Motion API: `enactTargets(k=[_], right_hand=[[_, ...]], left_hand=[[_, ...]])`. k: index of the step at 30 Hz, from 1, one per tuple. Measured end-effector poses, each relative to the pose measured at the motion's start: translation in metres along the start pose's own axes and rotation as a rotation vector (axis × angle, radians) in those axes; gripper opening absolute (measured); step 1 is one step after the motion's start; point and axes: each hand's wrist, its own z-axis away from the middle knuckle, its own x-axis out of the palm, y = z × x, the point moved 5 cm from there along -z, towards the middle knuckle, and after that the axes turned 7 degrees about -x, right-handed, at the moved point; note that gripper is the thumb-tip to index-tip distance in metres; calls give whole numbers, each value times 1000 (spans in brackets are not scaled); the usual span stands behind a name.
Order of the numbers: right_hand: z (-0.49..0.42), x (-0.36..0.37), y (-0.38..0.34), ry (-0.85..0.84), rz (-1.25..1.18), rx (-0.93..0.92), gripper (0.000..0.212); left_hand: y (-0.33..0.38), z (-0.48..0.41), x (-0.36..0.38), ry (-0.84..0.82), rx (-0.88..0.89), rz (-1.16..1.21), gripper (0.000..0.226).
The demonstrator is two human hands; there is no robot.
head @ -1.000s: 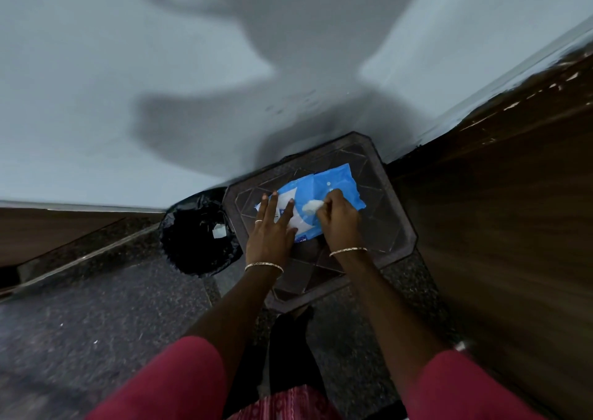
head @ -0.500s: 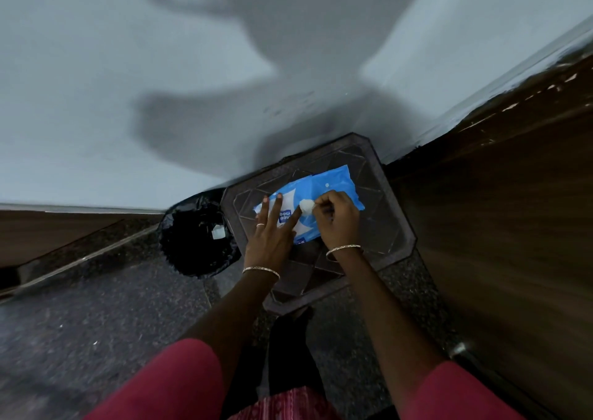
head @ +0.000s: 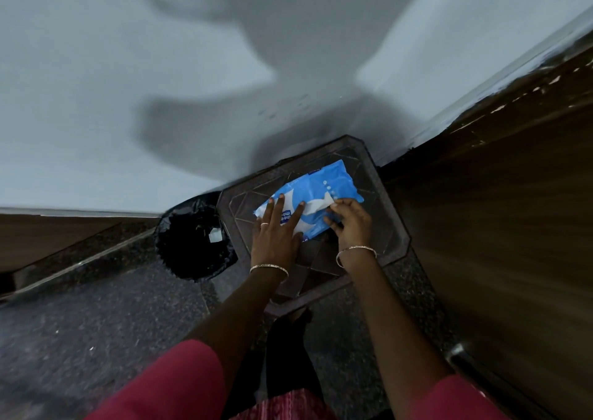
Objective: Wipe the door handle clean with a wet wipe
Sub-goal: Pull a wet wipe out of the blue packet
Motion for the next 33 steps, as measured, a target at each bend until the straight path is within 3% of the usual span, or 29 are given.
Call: enactTargets(k=[19, 21, 24, 27, 30, 33], right_hand=[[26, -8, -30, 74, -334, 92, 12], [33, -13, -36, 113, -280, 100, 13], [51, -20, -54, 142, -235, 95, 14], [80, -24, -79, 130, -179, 74, 13], [117, -26, -107, 112, -112, 31, 9], [152, -29, -129, 125, -56, -14, 5]], left_hand=[[9, -2, -10, -220, -51, -185, 70], [15, -1, -23, -163, -61, -65, 61], [29, 10, -59, 13, -49, 419, 50], [45, 30, -83, -109, 10, 718, 54], [60, 55, -104, -272, -51, 906, 47], [74, 79, -138, -209, 18, 901, 19]])
